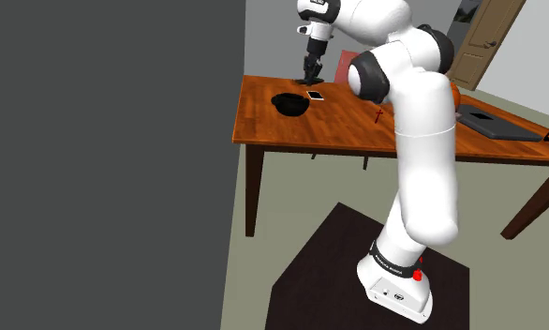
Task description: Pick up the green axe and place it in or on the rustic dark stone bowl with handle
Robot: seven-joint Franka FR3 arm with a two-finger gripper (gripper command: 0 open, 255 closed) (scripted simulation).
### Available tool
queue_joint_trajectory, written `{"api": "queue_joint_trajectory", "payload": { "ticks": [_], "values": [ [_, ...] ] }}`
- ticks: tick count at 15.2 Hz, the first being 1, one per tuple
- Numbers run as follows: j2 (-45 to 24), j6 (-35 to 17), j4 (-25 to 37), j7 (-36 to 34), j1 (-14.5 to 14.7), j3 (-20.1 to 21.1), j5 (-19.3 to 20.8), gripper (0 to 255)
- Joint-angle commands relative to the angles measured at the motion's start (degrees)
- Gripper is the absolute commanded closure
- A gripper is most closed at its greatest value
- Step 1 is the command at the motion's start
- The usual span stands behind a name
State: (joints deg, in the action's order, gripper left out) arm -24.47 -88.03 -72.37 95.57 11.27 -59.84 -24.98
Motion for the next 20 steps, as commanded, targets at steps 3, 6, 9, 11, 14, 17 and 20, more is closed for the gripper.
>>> {"api": "queue_joint_trajectory", "payload": {
  "ticks": [3,6,9,11,14,17,20],
  "values": [
    [-11.4,6.8,18.0,-2.7,-11.2,5.6,-8.1,255],
    [-19.3,11.8,33.6,-6.6,-19.9,9.9,-12.5,255],
    [-17.0,7.4,25.2,-4.9,-15.3,8.3,-11.0,255],
    [-16.0,5.0,21.1,-4.1,-13.2,7.7,-10.3,255],
    [-15.0,1.8,16.2,-3.2,-10.7,7.0,-9.7,255],
    [-14.4,-1.0,12.1,-2.5,-8.9,6.6,-9.3,255],
    [-14.4,-1.0,12.1,-2.5,-8.9,6.6,-9.3,255]
  ]
}}
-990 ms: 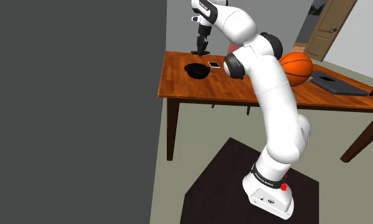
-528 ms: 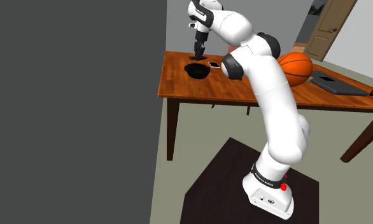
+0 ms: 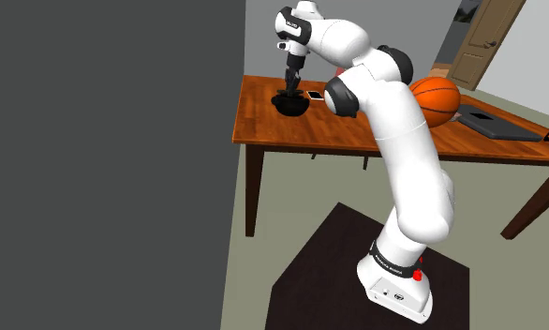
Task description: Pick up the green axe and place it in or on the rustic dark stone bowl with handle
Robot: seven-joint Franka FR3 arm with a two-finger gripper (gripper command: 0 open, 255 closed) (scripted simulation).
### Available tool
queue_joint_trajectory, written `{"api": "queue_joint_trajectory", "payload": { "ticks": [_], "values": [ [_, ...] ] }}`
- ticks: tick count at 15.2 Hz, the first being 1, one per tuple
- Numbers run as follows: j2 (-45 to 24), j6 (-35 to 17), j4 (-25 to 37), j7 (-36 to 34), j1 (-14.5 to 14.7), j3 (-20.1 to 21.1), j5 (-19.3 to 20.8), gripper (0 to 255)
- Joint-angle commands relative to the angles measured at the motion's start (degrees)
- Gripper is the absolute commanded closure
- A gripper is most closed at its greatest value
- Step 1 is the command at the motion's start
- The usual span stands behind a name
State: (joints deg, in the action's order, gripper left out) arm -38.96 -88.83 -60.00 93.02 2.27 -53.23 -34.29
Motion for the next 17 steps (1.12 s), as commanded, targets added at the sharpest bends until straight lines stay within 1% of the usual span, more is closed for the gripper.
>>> {"api": "queue_joint_trajectory", "payload": {
  "ticks": [1,5,6,11,13,15,17],
  "values": [
    [0.1,-0.2,-0.2,0.0,0.1,0.0,0.0,255],
    [0.1,-0.2,-0.2,0.0,0.1,0.0,0.0,255],
    [0.1,-0.2,-0.2,0.0,0.1,0.0,0.0,0],
    [0.1,-0.2,-0.2,0.0,0.1,0.0,0.0,0],
    [-0.8,4.4,6.2,-1.0,-2.9,0.6,-0.5,0],
    [-2.4,9.4,14.1,-2.4,-7.1,1.7,-1.8,0],
    [-2.4,9.4,14.1,-2.4,-7.1,1.8,-1.7,0]
  ]
}}
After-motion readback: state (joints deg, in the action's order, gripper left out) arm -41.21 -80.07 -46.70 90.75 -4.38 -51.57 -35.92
